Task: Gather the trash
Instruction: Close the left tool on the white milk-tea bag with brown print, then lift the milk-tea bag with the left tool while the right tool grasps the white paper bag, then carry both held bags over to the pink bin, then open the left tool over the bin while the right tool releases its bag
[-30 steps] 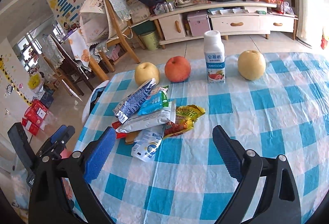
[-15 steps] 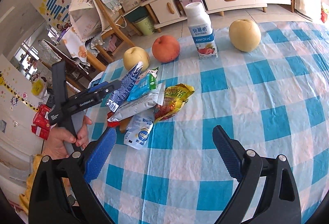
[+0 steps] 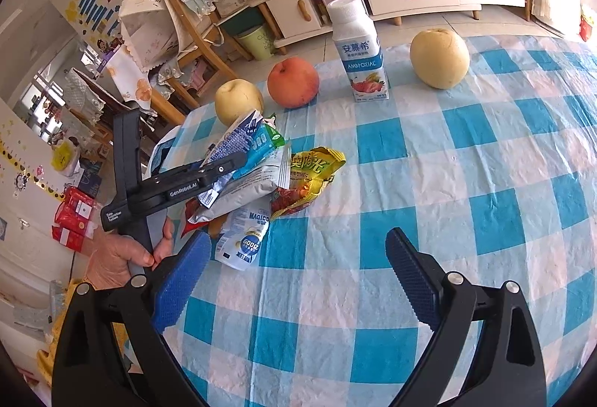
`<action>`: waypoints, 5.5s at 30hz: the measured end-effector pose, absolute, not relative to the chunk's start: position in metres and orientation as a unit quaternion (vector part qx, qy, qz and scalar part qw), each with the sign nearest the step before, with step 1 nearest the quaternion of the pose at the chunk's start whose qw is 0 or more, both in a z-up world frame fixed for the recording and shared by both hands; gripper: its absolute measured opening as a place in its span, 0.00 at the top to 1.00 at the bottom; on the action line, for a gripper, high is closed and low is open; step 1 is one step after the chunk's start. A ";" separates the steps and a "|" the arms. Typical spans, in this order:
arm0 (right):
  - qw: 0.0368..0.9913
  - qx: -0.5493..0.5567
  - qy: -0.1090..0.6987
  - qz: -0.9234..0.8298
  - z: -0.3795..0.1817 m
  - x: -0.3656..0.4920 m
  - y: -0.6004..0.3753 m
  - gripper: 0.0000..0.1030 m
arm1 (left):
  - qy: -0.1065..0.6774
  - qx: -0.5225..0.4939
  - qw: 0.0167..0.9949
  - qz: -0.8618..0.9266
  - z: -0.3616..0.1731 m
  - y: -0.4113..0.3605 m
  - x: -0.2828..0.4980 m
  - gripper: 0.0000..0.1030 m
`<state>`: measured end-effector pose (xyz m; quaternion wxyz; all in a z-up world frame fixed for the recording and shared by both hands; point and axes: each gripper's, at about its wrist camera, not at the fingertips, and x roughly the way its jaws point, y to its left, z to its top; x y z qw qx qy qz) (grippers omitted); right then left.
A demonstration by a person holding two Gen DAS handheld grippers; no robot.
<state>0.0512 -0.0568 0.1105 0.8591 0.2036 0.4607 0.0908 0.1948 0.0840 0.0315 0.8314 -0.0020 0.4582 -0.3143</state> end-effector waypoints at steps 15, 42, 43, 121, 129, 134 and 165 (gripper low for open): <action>0.871 0.201 0.444 0.067 0.117 0.054 -0.066 0.09 | 0.449 0.021 0.820 -0.355 0.034 0.047 0.101 0.46; 0.768 0.326 0.540 0.113 0.039 0.070 -0.051 0.30 | 0.413 -0.178 0.866 -0.217 0.039 0.142 0.054 0.46; 0.767 0.327 0.540 0.115 0.038 0.071 -0.048 0.30 | 0.419 -0.180 0.864 -0.213 0.035 0.141 0.056 0.46; 0.904 0.056 0.343 0.250 0.154 0.001 0.119 0.84 | 0.303 -0.211 0.928 0.057 0.107 0.295 -0.014 0.46; 0.899 0.036 0.326 0.291 0.174 -0.010 0.166 0.84 | 0.277 -0.217 0.929 0.115 0.123 0.332 -0.023 0.46; 0.887 0.014 0.327 0.325 0.179 -0.018 0.212 0.84 | 0.267 -0.218 0.923 0.172 0.129 0.367 -0.031 0.46; 0.833 -0.010 0.403 0.379 0.115 0.008 0.382 0.24 | 0.304 -0.303 0.846 0.318 0.108 0.499 -0.055 0.17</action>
